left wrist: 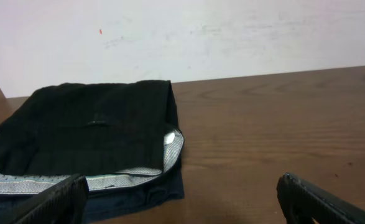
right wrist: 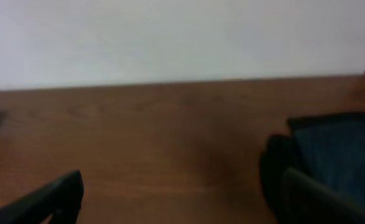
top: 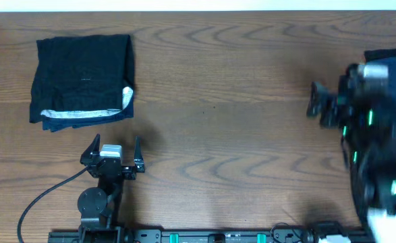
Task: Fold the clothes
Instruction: 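Move the right gripper over the clothes pile at the right edge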
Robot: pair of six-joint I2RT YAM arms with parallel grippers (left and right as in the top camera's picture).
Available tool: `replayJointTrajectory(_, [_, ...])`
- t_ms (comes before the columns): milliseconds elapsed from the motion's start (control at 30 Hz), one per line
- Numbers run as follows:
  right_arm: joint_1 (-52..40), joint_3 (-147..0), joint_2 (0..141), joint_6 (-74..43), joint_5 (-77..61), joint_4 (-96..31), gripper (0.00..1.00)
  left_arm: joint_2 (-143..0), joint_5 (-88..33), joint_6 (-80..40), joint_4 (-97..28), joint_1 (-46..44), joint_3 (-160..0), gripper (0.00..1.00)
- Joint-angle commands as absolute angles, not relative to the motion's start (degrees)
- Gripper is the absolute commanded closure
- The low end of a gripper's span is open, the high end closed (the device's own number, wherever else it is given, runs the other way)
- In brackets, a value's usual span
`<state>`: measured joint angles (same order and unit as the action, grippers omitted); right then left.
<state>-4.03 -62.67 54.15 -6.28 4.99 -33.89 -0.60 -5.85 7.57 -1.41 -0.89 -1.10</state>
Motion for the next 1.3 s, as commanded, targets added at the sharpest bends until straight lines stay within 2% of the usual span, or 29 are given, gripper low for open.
replayJointTrajectory(0, [0.3, -77.6, 67.0, -5.0, 7.5, -41.1, 0.01, -0.3, -7.0, 8.1, -3.4, -1.1, -0.2, 0.02])
replayJointTrajectory(133, [6.8, -97.2, 84.2, -1.9, 7.6, -52.3, 0.01, -0.3, -7.0, 8.1, -3.4, -1.1, -0.2, 0.02])
replayJointTrajectory(267, [11.4, -110.9, 96.5, -0.5, 7.7, -57.0, 0.01, -0.3, -7.0, 8.1, -3.4, -1.1, -0.2, 0.02])
replayJointTrajectory(500, [16.5, -113.5, 103.0, 3.9, 10.2, -57.1, 0.01, -0.3, -7.0, 8.1, -3.4, -1.1, -0.2, 0.02])
replayJointTrajectory(567, [18.0, -113.5, 104.6, 5.2, 10.1, -57.0, 0.12, -0.3, -7.0, 8.1, -3.4, -1.1, -0.2, 0.02])
replayJointTrajectory(667, [19.9, -113.5, 107.7, 6.5, 10.1, -56.4, 0.43, -0.3, -7.0, 8.1, -3.4, -1.1, -0.2, 0.02])
replayJointTrajectory(767, [21.7, -113.5, 111.6, 7.4, 10.1, -55.3, 0.44, -0.3, -7.0, 8.1, -3.4, -1.1, -0.2, 0.02])
replayJointTrajectory(933, [23.7, -113.5, 118.6, 7.7, 9.5, -53.1, 0.39, -0.3, -7.0, 8.1, -3.4, -1.1, -0.2, 0.02])
replayJointTrajectory(1267, [23.8, -113.5, 130.3, 13.2, 8.6, -43.5, 0.39, -0.3, -7.0, 8.1, -3.4, -1.1, -0.2, 0.02])
